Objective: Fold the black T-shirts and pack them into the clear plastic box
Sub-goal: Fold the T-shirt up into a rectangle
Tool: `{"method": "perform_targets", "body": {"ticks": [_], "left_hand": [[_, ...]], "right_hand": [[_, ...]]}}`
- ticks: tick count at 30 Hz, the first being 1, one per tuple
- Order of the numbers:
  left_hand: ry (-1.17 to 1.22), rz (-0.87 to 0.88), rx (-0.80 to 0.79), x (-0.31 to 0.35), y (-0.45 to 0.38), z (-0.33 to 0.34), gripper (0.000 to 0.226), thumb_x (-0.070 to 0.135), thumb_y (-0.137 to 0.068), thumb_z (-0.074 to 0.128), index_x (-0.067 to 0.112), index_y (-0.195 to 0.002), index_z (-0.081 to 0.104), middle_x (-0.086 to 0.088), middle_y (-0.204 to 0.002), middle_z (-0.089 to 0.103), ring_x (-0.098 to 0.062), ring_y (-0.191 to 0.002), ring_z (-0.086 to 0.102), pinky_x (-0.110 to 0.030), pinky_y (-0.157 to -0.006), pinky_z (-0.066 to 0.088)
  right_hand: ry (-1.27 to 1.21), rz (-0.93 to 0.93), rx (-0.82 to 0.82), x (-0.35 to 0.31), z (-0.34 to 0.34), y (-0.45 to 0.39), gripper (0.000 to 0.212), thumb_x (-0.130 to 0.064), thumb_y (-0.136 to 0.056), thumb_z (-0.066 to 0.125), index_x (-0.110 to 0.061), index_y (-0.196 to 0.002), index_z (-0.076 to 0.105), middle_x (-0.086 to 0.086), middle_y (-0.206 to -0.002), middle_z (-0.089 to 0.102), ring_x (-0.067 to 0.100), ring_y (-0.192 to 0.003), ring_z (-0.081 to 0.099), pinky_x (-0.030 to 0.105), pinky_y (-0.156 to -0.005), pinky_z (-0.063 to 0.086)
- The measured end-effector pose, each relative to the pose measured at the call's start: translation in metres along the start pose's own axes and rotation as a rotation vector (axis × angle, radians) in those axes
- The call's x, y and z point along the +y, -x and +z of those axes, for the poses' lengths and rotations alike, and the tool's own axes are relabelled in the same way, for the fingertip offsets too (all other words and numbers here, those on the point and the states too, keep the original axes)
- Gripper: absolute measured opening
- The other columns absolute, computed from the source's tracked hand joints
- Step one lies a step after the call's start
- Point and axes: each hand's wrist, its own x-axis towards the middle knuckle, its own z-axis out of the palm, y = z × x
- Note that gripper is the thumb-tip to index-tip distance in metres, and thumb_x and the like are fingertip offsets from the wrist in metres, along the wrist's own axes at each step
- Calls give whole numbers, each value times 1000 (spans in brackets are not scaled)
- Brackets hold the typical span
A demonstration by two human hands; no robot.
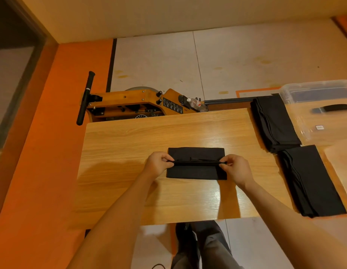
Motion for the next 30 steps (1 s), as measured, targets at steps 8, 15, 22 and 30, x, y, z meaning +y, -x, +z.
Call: {"method": "perform_targets", "body": {"ticks": [8,15,22,30], "left_hand": [[-223,80,-7,-12,21,13,11,8,-83,72,18,-87,73,12,-83,53,-7,-74,51,-20,-68,45],[-274,96,-3,-21,27,18,12,9,-82,72,21,-86,72,5,-95,52,-13,-84,54,-28,-80,49],[-312,133,146,-17,31,27,15,31,-90,56,25,-77,63,6,-94,48,-16,-92,52,-36,-84,48],[-729,290,125,8,33,56,52,45,-101,34,35,-151,20,-2,-160,9,-25,-147,8,-42,-117,15]], "right_hand": [[215,-136,42,18,14,31,12,-10,-86,69,-12,-98,72,3,-100,66,17,-91,59,28,-78,48],[339,-212,54,24,15,42,12,-13,-85,70,-12,-97,72,4,-99,66,19,-94,59,24,-77,41],[407,-273,168,28,19,43,23,-36,-88,66,-14,-93,70,1,-101,58,18,-96,51,31,-80,45],[454,-328,186,7,45,29,52,-24,-93,63,-12,-141,48,20,-155,30,37,-142,29,52,-110,32]]}}
